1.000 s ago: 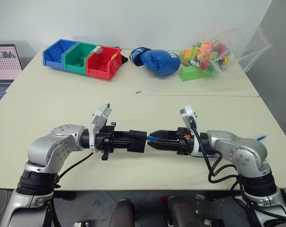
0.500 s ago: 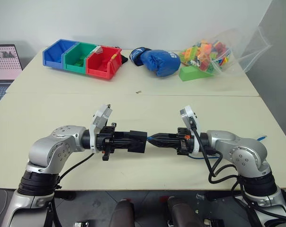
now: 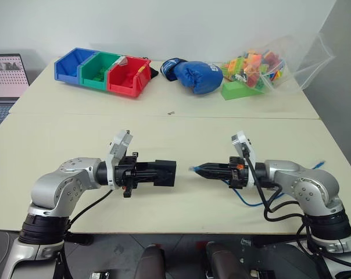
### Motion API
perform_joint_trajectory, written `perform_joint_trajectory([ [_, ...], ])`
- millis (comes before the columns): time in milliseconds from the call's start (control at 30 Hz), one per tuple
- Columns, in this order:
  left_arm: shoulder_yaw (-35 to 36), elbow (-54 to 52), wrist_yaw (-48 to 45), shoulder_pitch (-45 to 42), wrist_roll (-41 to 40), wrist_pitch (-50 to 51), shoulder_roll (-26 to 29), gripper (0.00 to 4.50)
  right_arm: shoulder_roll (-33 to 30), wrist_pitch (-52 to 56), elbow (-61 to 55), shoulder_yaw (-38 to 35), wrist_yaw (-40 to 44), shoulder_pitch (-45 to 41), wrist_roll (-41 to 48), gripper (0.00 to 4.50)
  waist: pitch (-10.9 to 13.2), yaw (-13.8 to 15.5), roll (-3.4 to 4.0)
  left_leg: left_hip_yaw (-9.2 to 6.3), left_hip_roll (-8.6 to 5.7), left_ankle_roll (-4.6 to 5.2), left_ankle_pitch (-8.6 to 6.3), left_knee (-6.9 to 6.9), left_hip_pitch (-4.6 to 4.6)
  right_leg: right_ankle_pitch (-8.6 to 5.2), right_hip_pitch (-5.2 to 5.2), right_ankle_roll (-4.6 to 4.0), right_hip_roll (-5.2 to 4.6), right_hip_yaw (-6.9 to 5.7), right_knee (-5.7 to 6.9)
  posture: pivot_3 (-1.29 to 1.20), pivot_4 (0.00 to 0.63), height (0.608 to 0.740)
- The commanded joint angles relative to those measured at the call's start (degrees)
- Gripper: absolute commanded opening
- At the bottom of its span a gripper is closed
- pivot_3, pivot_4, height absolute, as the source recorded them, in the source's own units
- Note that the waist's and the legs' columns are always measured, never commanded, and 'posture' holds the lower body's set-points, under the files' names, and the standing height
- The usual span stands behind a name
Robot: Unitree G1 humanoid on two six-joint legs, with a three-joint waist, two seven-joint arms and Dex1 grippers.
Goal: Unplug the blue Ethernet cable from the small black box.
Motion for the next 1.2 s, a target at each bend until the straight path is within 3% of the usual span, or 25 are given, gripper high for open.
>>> perform_joint_trajectory([
  [33, 2.7, -0.1, 1.1, 1.3, -0.7, -0.6, 0.3, 0.78, -0.3, -5.2, 2.9, -3.3, -1.6, 0.3, -3.9, 0.06, 0.0, 0.0, 0.00, 0.00, 0.00, 0.00, 0.00, -0.01, 0.00, 0.00, 0.00, 0.00, 0.00, 0.01, -0.01, 0.00, 0.150, 0.740],
  [233, 5.4, 2.7, 8.5, 0.8, 0.3, -1.7, -2.7, 0.78, 5.5, -24.7, 16.2, 0.7, -18.8, -5.1, -26.3, 0.06, 0.0, -0.6, 0.02, 0.03, 0.03, 0.00, 0.00, 0.01, 0.01, 0.01, -0.03, 0.01, 0.04, 0.05, 0.01, 0.00, 0.150, 0.740],
  [367, 5.3, 4.3, 12.7, 0.6, 3.5, -4.8, -5.0, 0.78, 9.6, -35.0, 32.3, 2.7, -32.9, -11.1, -39.8, 0.06, 0.0, -0.9, 0.02, 0.09, 0.02, -0.01, 0.00, -0.01, 0.02, 0.02, -0.06, 0.02, 0.03, 0.13, 0.02, 0.00, 0.150, 0.740],
  [433, 5.3, 5.4, 14.4, -0.1, 5.3, -7.4, -6.1, 0.78, 11.0, -37.6, 38.3, 2.3, -35.1, -13.1, -42.1, 0.78, 0.0, -0.8, 0.02, 0.08, 0.01, -0.02, 0.01, -0.04, -0.04, 0.07, -0.09, -0.08, 0.02, 0.17, 0.01, 0.00, 0.150, 0.740],
  [533, 5.5, 7.6, 17.8, -2.0, 8.2, -11.5, -8.3, 0.78, 11.7, -40.2, 42.1, 0.8, -34.8, -14.5, -42.9, 1.46, 0.0, -0.5, 0.02, 0.08, -0.03, -0.02, 0.01, -0.05, -0.09, 0.17, -0.09, -0.26, -0.05, 0.16, -0.01, 0.00, 0.150, 0.740],
  [733, 6.0, 18.0, 28.1, -6.9, 18.5, -25.4, -13.0, 0.78, 7.1, -35.0, 24.8, 0.2, -21.6, -8.9, -37.4, 2.88, 0.0, 0.1, 0.05, 0.10, -0.06, -0.02, 0.01, -0.04, -0.11, 0.18, -0.09, -0.26, -0.10, 0.12, -0.03, 0.00, 0.150, 0.740],
  [900, 6.0, 33.9, 39.9, -14.0, 29.3, -42.7, -15.3, 0.78, 2.7, -24.6, 4.0, 1.8, -9.3, -6.1, -27.0, 4.18, 0.0, 0.3, 0.06, 0.07, 0.00, -0.02, 0.01, -0.02, -0.10, 0.17, -0.08, -0.22, -0.03, 0.05, 0.00, 0.00, 0.150, 0.740],
  [1033, 6.1, 47.4, 47.4, -19.5, 34.7, -55.7, -16.5, 0.78, 3.4, -17.7, -3.0, 3.8, -9.4, -8.1, -24.7, 4.24, 0.0, 0.2, 0.02, 0.05, -0.01, -0.01, 0.01, -0.02, -0.06, 0.14, -0.04, -0.16, -0.02, 0.00, 0.01, 0.00, 0.150, 0.740],
  [1200, 6.6, 59.6, 51.0, -23.9, 36.3, -62.7, -18.0, 0.78, 4.6, -14.2, -4.3, 5.7, -10.9, -11.0, -25.7, 4.24, 0.0, 0.5, 0.02, 0.06, -0.06, -0.01, 0.01, 0.00, -0.11, 0.16, -0.03, -0.13, -0.05, -0.03, -0.03, 0.00, 0.150, 0.740],
])
